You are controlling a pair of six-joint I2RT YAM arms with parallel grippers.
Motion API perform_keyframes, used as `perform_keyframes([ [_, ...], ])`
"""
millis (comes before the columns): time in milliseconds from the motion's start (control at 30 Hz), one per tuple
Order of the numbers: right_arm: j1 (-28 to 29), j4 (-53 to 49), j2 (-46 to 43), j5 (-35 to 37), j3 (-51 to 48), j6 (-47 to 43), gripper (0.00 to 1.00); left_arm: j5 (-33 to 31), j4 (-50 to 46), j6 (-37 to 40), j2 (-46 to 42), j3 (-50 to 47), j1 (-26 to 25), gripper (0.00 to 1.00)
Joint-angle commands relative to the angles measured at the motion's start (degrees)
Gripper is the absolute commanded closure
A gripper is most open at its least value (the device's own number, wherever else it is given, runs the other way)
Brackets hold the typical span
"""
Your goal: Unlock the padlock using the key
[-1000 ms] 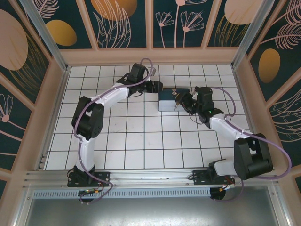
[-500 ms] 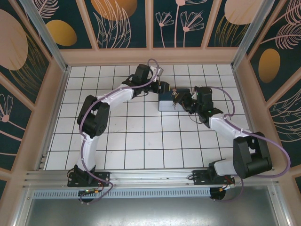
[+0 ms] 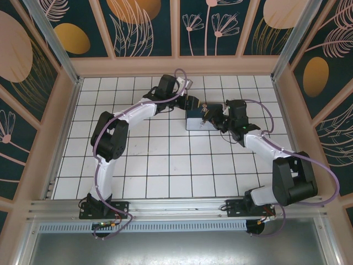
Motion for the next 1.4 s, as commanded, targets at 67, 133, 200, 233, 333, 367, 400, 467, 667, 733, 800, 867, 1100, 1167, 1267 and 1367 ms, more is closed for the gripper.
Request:
perform_keyframes([
  [67,1.49,3.01,1.32,0.47,2.19,-0.42,0.74,3.11,-2.48,2.52,0.3,-0.73,-0.95,0.44],
  [133,1.97,3.81,1.2,0.9,2.33,0.07,0.75,2.86,-3.17,3.05,0.14,-1.13,-0.97,0.45],
  [200,2.25,4.32,1.27,1.31,2.56,0.55,0.77,2.69,-3.72,3.51,0.07,-1.55,-1.01,0.47],
  [233,2.35,4.28,1.47,1.44,2.81,0.53,0.78,2.7,-3.82,3.66,0.01,-1.71,-0.99,0.47],
  [333,2.55,3.14,2.6,1.87,3.67,0.94,0.85,3.07,-3.87,4.01,-0.3,-2.5,-1.15,0.49],
  [367,2.6,2.99,2.75,2.12,3.68,1.44,0.88,2.98,-3.96,4.24,-0.54,-2.8,-1.17,0.5],
  [400,2.57,2.82,2.72,2.78,3.68,1.96,0.91,2.87,-4.08,4.46,-0.72,-3.11,-1.25,0.51],
  [467,2.56,2.99,2.08,3.94,3.02,3.51,0.95,2.75,-4.33,4.87,-1.09,-3.81,-1.36,0.53],
  [667,2.58,4.67,-2.14,9.09,0.32,7.29,1.0,5.72,-4.4,6.57,-4.22,-8.09,-2.71,0.57],
  [733,2.57,4.33,-2.96,10.5,0.05,7.7,1.0,6.83,-4.11,6.66,-5.73,-9.66,-3.28,0.57],
  [800,2.61,3.98,-3.38,11.51,-0.05,8.05,1.0,7.13,-4.39,6.92,-7.16,-10.84,-4.24,0.57],
  [867,2.73,3.61,-4.09,13.28,-0.29,8.67,1.0,6.74,-4.7,6.64,-8.22,-11.65,-4.94,0.57],
  [1100,3.08,-0.82,-6.25,16.56,1.54,7.4,1.0,6.19,-4.65,4.33,-10.38,-15.08,-5.69,0.59],
  [1167,4.44,-2.24,-5.65,18.01,3.05,6.05,1.0,6.12,-4.0,3.42,-10.51,-15.47,-6.7,0.59],
  [1267,9.11,-6.29,-4.57,23.43,6.66,3.64,1.0,4.5,-4.18,0.52,-10.24,-14.99,-8.6,0.61],
  [1367,12.42,-10.24,-4.0,27.15,8.62,3.5,1.0,1.95,-3.89,-5.16,-9.93,-14.83,-8.69,0.62],
])
